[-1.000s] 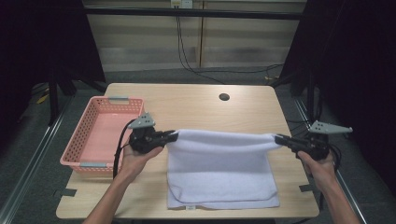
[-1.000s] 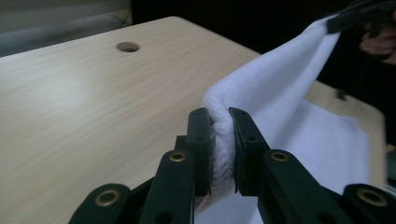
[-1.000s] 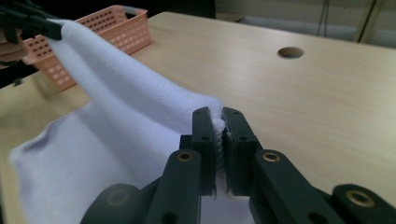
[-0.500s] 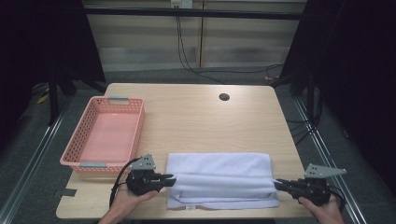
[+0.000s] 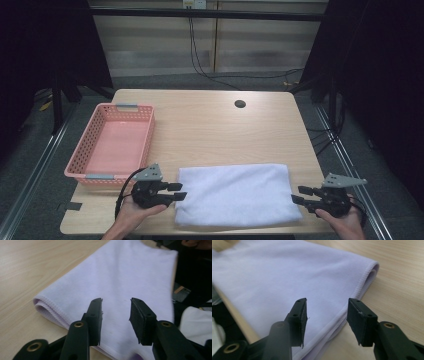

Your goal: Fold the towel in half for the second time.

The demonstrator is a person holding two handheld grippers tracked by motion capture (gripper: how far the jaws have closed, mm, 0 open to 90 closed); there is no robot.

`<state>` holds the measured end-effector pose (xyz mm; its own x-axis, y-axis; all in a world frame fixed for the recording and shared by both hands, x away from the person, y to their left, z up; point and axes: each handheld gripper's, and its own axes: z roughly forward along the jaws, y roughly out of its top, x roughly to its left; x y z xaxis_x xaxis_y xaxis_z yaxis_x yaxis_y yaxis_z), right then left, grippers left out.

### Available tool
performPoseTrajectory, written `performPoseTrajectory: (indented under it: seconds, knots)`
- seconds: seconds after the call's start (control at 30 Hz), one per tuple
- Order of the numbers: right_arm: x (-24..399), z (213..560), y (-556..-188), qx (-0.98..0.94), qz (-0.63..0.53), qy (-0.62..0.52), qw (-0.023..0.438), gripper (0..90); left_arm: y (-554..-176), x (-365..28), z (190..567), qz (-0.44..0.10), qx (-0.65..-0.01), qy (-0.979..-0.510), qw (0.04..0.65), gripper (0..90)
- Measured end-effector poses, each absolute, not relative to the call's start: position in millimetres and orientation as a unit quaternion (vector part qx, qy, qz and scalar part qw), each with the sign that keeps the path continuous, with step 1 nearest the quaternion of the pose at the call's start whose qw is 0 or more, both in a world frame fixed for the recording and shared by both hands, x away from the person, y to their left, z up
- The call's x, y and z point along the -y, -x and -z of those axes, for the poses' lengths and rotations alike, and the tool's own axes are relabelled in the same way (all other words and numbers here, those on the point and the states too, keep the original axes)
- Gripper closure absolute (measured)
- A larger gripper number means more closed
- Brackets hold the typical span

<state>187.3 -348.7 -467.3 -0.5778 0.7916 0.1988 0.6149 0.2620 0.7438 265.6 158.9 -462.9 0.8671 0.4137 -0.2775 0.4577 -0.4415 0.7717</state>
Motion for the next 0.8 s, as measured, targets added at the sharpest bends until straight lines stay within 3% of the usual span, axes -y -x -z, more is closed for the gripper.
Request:
performPoseTrajectory:
  seconds: [0.27, 0.37, 0.47, 0.6, 0.7, 0.8]
  knots:
    - [339, 489, -226, -0.794, -0.359, -0.477, 0.120, 47.3, -299, -138, 493, 0.023, -0.284, -0.869, 0.404, 57.0]
    - [333, 494, -235, -0.800, -0.338, -0.482, 0.120, 50.5, -305, -136, 495, 0.019, -0.291, -0.865, 0.408, 57.8]
    - [333, 495, -244, -0.798, -0.339, -0.484, 0.119, 60.8, -310, -129, 496, 0.007, -0.290, -0.867, 0.405, 55.9]
    - [339, 496, -256, -0.791, -0.337, -0.492, 0.137, 68.0, -321, -121, 498, 0.001, -0.294, -0.862, 0.412, 55.2]
    - [344, 497, -265, -0.785, -0.342, -0.497, 0.142, 65.0, -330, -115, 497, 0.007, -0.300, -0.861, 0.411, 53.8]
    - [348, 497, -267, -0.779, -0.347, -0.499, 0.153, 50.1, -329, -114, 495, 0.005, -0.293, -0.865, 0.407, 46.6]
